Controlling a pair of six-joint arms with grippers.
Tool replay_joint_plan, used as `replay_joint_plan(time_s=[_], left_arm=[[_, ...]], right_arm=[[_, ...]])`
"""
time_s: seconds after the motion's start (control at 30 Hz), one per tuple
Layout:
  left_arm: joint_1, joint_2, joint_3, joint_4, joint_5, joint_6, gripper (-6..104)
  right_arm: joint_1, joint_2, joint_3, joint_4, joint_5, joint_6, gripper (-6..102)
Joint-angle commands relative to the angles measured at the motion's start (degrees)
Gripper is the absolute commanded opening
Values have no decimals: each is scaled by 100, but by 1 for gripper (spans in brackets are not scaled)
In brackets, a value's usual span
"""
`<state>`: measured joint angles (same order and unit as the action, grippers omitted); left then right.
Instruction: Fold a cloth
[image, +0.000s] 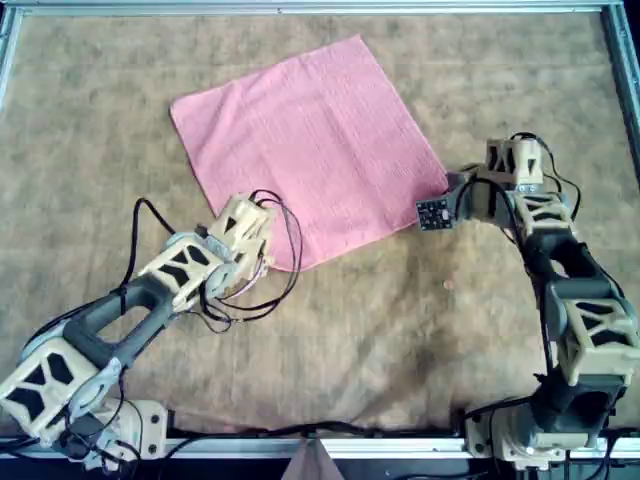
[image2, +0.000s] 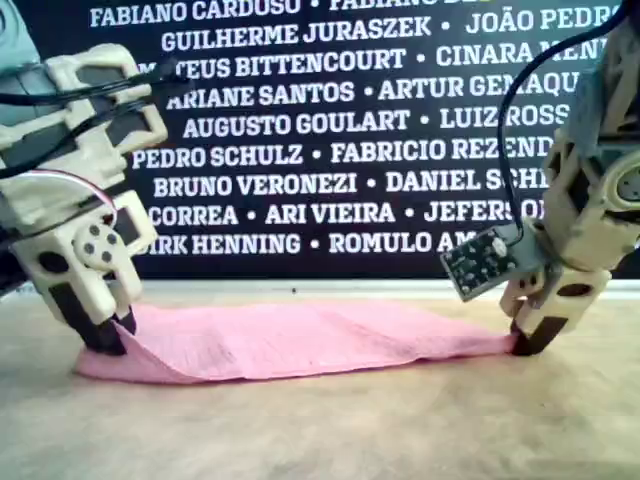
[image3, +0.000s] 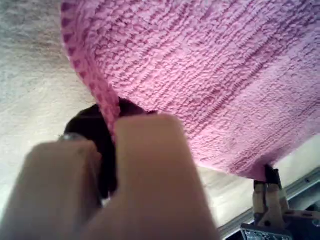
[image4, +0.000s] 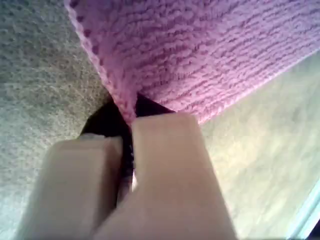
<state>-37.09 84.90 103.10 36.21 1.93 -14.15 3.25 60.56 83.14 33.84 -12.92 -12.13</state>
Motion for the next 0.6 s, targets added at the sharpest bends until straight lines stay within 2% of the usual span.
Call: replay_joint_plan(time_s=[0.0, 0.03, 0.27, 0.33, 0.47, 0.57], left_arm=[[26, 141, -167, -97, 35, -9, 0], [26, 149, -176, -97, 35, 53, 0], [70, 237, -141, -53, 35, 62, 0], [105, 246, -141, 9, -70, 62, 0], [105, 246, 44, 26, -79, 70, 0], [114, 255, 246, 26, -79, 70, 0]], right_arm=[[0, 220, -308, -149, -44, 44, -1], [18, 229, -281, -141, -44, 44, -1], [26, 264, -193, -132, -44, 53, -1], [-26, 264, -193, -123, -44, 53, -1], [-70, 316, -123, -105, -44, 62, -1], [9, 677, 246, 70, -44, 176, -1]])
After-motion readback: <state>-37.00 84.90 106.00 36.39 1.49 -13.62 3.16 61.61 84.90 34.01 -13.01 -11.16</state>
